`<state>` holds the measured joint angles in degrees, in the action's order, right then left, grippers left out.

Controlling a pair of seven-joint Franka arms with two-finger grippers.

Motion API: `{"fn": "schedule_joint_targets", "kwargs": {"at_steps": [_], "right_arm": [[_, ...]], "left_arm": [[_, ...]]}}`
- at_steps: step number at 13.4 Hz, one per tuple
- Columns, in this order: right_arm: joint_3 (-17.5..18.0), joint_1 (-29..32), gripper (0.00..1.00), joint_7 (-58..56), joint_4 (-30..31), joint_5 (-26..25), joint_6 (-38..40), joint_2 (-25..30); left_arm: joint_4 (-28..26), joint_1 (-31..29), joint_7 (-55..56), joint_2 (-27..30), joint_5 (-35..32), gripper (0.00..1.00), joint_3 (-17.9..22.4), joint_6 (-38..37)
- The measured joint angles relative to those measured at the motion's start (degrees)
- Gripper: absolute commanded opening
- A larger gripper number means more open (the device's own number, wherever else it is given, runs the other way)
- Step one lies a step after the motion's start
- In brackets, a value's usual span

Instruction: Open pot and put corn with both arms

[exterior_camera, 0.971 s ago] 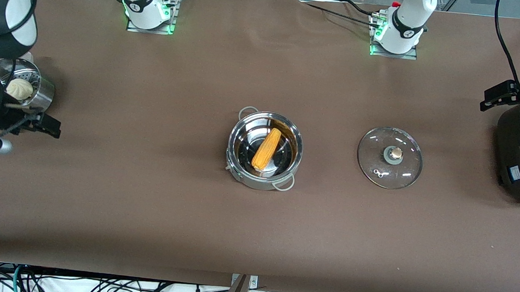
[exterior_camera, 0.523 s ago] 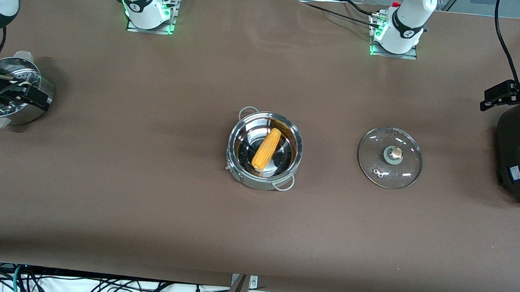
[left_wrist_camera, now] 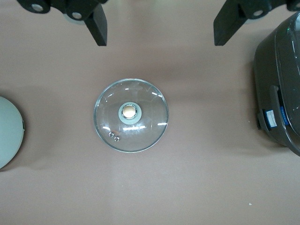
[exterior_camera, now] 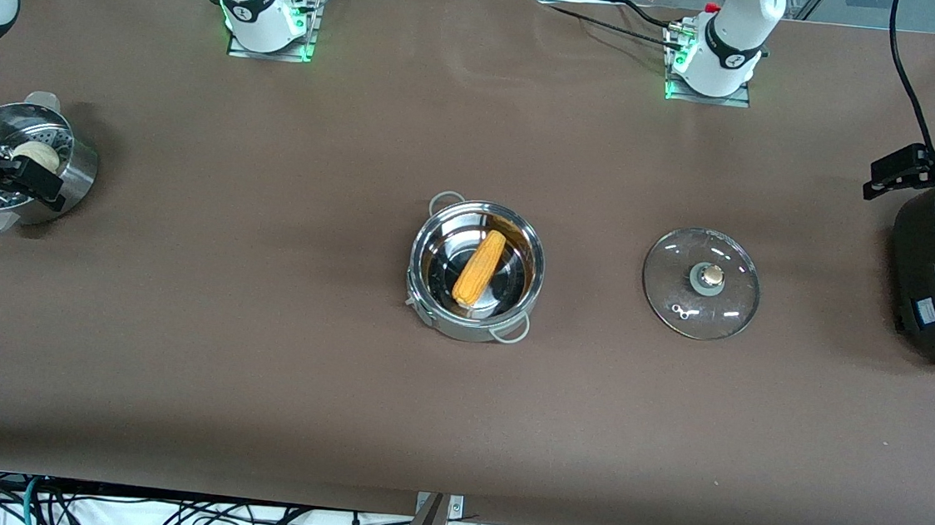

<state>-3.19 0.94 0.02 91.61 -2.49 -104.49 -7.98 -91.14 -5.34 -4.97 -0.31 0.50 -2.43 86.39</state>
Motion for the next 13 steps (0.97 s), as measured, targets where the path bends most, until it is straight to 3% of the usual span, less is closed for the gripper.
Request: {"fn": "schedule_joint_targets", "kwargs": {"at_steps": [13], "right_arm": [[0.1, -1.6, 1.0, -2.4, -0.4, 0.1, 7.3, 3.4]], "left_arm": [[0.0, 0.0, 0.0, 0.0, 0.0, 1.0, 0.0, 0.0]]}}
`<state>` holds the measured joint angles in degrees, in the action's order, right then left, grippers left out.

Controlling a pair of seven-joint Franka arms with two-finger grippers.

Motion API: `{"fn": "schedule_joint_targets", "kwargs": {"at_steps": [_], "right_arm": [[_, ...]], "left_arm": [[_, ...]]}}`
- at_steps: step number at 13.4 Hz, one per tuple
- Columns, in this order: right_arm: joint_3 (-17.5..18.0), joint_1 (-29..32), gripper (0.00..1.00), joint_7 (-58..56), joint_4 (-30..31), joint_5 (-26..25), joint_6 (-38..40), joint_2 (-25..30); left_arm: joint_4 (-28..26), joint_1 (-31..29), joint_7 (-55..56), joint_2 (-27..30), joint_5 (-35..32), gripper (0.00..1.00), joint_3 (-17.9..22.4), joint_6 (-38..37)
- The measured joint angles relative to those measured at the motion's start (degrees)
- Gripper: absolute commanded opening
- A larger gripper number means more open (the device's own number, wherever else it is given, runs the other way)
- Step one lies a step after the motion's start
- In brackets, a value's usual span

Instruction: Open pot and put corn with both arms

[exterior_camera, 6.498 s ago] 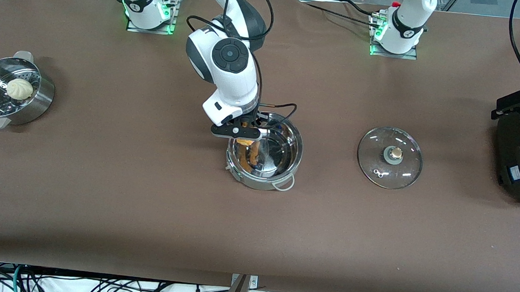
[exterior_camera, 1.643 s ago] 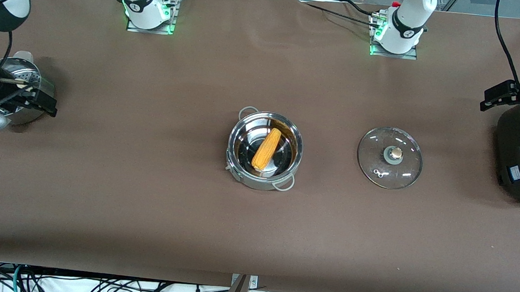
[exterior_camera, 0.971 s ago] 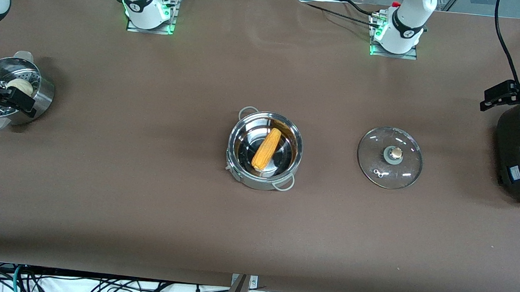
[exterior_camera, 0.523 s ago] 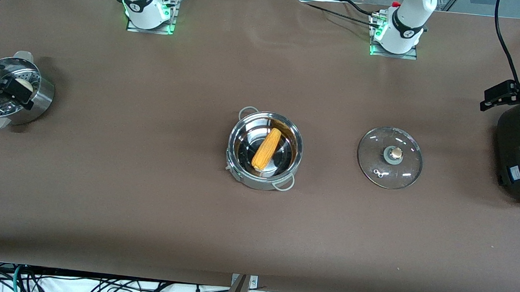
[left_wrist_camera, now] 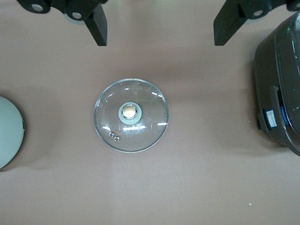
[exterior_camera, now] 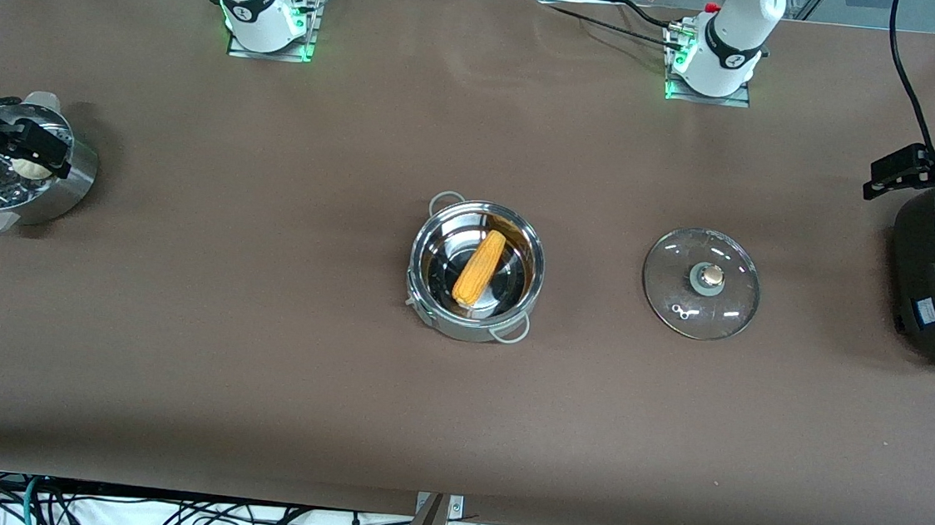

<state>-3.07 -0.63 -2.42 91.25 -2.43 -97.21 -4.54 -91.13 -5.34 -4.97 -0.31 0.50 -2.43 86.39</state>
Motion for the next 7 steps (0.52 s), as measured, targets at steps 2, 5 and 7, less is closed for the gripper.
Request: {"fn": "schedule_joint_targets", "kwargs": {"at_steps": [2, 5, 7], "right_arm": [[0.0, -0.1, 1.0, 0.0, 0.0, 0.0, 0.1, 0.0], [0.0, -0.4, 1.0, -0.1, 0.0, 0.0, 0.2, -0.1], [0.0, -0.4, 1.0, -0.1, 0.1, 0.0, 0.3, -0.5]], "left_arm": [[0.0, 0.0, 0.0, 0.0, 0.0, 1.0, 0.0, 0.0], [0.0, 0.0, 0.0, 0.0, 0.0, 1.0, 0.0, 0.0], [0.0, 0.0, 0.0, 0.0, 0.0, 1.0, 0.0, 0.0]]}}
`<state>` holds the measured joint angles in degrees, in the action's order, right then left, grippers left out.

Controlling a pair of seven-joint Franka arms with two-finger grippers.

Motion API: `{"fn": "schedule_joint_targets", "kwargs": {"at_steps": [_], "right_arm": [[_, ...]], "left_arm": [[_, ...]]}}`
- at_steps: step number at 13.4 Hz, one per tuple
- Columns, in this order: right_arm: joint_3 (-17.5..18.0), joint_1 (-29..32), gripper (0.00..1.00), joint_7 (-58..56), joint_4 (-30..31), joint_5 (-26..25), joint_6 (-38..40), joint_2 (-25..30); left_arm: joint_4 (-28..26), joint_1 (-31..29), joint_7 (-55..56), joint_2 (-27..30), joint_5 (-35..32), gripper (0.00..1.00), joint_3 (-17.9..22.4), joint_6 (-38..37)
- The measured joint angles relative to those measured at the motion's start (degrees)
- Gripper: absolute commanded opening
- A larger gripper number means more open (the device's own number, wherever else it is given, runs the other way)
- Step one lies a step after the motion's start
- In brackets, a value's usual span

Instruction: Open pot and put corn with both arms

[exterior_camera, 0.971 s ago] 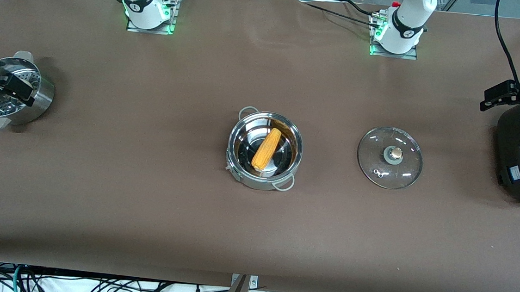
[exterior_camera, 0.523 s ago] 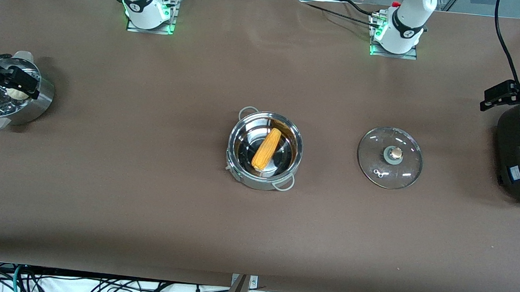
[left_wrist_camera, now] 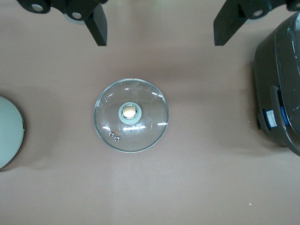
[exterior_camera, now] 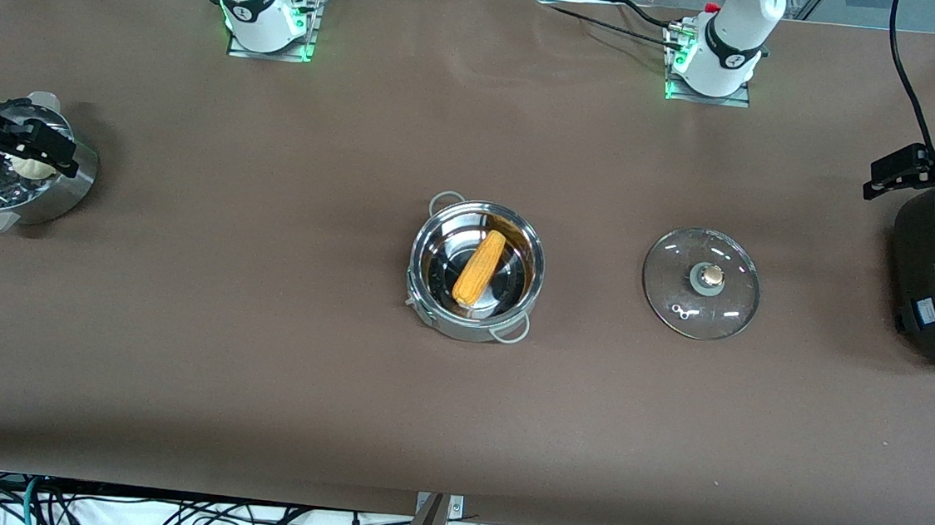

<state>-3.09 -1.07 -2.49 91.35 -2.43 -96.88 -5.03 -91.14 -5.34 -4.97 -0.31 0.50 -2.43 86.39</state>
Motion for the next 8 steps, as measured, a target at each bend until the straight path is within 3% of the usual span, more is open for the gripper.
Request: {"fn": "schedule_joint_targets", "kwargs": {"at_steps": [8], "right_arm": [[-0.2, 0.1, 1.0, 0.0, 0.0, 0.0, 0.0, -0.8]], "left_arm": [[0.0, 0.0, 0.0, 0.0, 0.0, 1.0, 0.0, 0.0]]}}
